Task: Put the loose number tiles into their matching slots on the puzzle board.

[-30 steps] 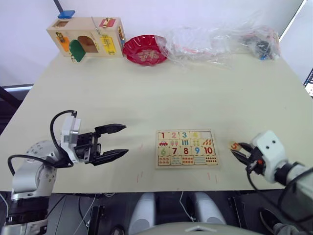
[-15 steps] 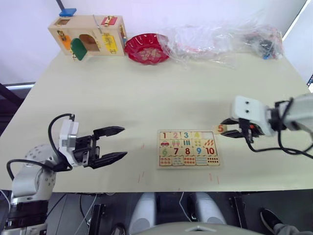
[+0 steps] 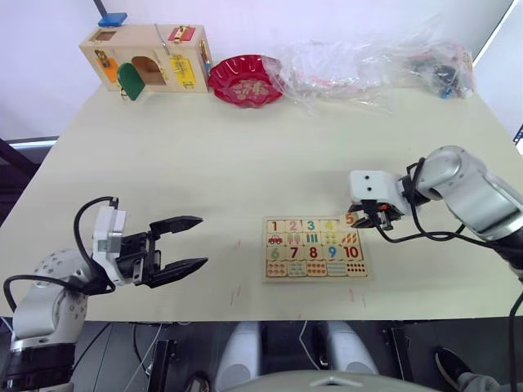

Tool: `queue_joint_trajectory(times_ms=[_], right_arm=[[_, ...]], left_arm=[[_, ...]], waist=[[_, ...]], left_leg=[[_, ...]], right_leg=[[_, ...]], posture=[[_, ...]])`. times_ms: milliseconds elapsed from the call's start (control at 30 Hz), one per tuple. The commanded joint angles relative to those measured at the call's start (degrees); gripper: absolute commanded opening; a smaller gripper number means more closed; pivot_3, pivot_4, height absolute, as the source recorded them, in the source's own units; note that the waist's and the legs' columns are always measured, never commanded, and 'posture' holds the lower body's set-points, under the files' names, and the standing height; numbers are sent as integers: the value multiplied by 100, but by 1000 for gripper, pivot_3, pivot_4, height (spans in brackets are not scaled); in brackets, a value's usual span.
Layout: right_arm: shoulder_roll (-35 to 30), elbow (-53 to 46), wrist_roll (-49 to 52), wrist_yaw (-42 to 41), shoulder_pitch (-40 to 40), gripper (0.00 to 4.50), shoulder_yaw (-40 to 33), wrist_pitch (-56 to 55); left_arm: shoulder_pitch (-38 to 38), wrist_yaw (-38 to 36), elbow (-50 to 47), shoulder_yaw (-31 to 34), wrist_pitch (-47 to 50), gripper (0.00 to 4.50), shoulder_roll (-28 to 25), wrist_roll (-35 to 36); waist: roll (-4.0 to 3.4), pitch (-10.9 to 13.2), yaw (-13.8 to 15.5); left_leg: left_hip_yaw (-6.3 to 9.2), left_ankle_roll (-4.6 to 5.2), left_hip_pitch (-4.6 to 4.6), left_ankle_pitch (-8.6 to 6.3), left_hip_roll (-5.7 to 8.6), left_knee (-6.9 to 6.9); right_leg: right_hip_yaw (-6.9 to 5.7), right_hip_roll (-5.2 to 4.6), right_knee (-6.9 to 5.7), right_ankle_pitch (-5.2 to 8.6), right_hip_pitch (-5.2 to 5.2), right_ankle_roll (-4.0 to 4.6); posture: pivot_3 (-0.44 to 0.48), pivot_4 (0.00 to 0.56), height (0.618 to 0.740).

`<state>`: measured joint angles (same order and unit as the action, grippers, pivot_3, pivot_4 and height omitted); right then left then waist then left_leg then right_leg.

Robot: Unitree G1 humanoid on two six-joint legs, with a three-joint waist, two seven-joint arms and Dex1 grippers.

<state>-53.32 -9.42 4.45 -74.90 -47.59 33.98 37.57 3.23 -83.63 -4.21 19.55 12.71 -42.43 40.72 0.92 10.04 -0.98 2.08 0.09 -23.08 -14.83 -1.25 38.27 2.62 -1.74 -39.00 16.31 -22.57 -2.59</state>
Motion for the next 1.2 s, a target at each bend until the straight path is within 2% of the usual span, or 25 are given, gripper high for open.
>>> queue_joint_trajectory(times_ms=[33, 900, 1200], right_arm=[[94, 135, -193, -134, -127, 953, -50, -124], [486, 383, -770, -358, 122, 953, -78, 80], [686, 303, -739, -288, 78, 953, -149, 514]], left_arm=[[52, 25, -269, 134, -85, 4500, 7, 119], [66, 122, -364, 123, -23, 4500, -31, 147], [67, 174, -437, 113, 45, 4500, -23, 144]], waist=[[0, 0, 2], [0, 0, -1], [1, 0, -39]], left_leg=[[0, 0, 0, 0, 0, 0], [1, 0, 1, 0, 1, 0], [1, 0, 6, 0, 0, 0]], right_leg=[[0, 0, 0, 0, 0, 0], [-1, 1, 0, 0, 1, 0], [1, 3, -5, -1, 2, 1]], posture=[[0, 150, 740], [0, 150, 740], [0, 150, 740]])
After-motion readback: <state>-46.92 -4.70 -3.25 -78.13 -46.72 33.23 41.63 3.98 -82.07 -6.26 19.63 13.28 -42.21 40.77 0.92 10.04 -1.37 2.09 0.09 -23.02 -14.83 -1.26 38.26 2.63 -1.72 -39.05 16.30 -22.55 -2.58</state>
